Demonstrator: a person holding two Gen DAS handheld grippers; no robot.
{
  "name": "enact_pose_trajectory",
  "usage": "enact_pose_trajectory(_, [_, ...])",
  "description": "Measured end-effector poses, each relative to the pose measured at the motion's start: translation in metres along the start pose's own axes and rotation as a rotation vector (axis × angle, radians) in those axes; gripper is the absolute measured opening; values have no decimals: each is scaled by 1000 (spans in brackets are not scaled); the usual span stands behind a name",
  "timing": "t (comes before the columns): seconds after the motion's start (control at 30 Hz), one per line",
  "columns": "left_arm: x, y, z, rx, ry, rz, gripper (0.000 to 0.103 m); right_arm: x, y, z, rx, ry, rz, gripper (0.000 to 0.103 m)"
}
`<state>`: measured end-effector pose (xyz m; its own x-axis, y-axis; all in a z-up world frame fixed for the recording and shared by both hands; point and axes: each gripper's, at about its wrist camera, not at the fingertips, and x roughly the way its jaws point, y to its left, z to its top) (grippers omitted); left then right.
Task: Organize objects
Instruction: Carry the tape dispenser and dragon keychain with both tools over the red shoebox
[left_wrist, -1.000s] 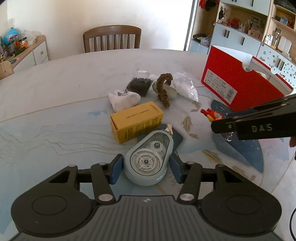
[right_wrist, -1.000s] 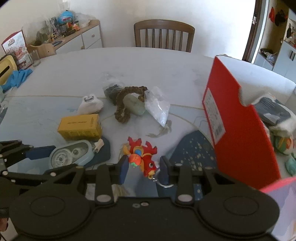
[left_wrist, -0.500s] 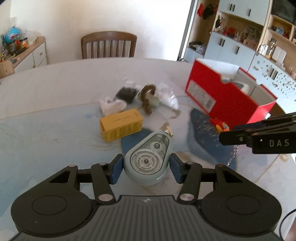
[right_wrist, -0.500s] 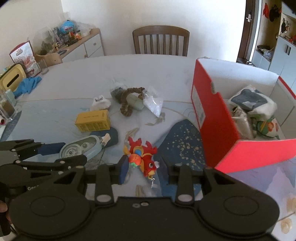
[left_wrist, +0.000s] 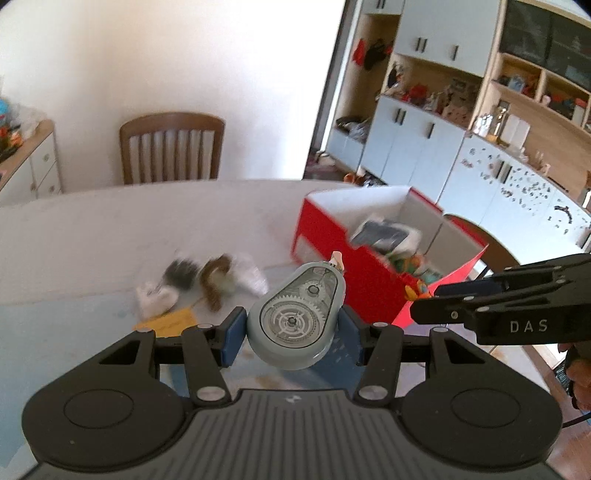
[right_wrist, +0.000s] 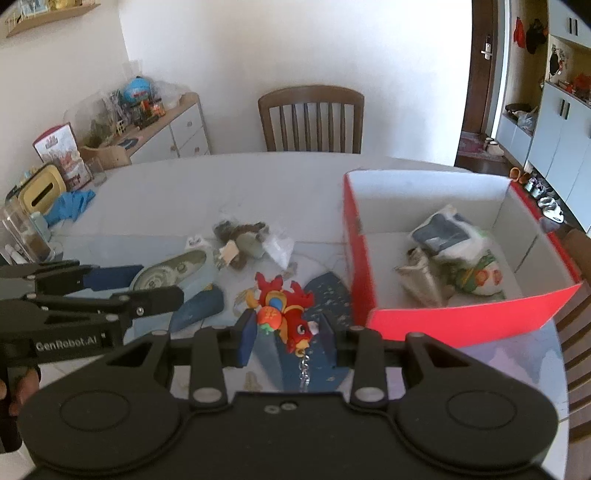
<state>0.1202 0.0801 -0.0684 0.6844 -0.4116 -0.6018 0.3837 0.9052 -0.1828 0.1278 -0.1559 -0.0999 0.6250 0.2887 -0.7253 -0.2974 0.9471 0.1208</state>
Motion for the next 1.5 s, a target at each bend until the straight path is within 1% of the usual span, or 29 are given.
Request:
enact_pose_trajectory(0.2, [8,-28,24,17,-18,-24,53,-19,-36,11,22,-21,-2,35])
enact_pose_trajectory(0.43, [26,-63,55,45,-33,-38,53,-36,-78,30,-18,-65,-37,35])
enact_pose_trajectory(0.6, [43,-91,75,66,-42,-32,53,-38,-111,46,-30,-94,-60,35])
enact_pose_trajectory(0.67, [50,-101,79,85,-50,-27,53,-38,-123,52,-42,-112,-73,35])
enact_pose_trajectory(0.73, [61,-112,80,92,-37,-11,53,-35,-134,57,-54,-123,-83,35])
enact_pose_trajectory(0.93, [91,-135,83,106,3,10,53,-20,-165,76,-59,-136,-87,35])
enact_pose_trajectory(1.1, [116,-149,86,115,39,27,53,-5,-185,84,-56,-149,-91,35])
enact_pose_trajectory(1.2, [133,-160,84,145,63,30,53,5,-195,86,-57,-152,-99,35])
enact_pose_trajectory(1.3, [149,-169,81,164,95,31,53,20,-204,83,-60,-126,-99,35])
enact_pose_trajectory(1.4, [164,-177,78,177,125,34,53,37,-210,76,-65,-86,-101,35])
enact_pose_trajectory(1.5, [179,-182,77,184,155,43,53,56,-214,68,-64,-34,-85,35])
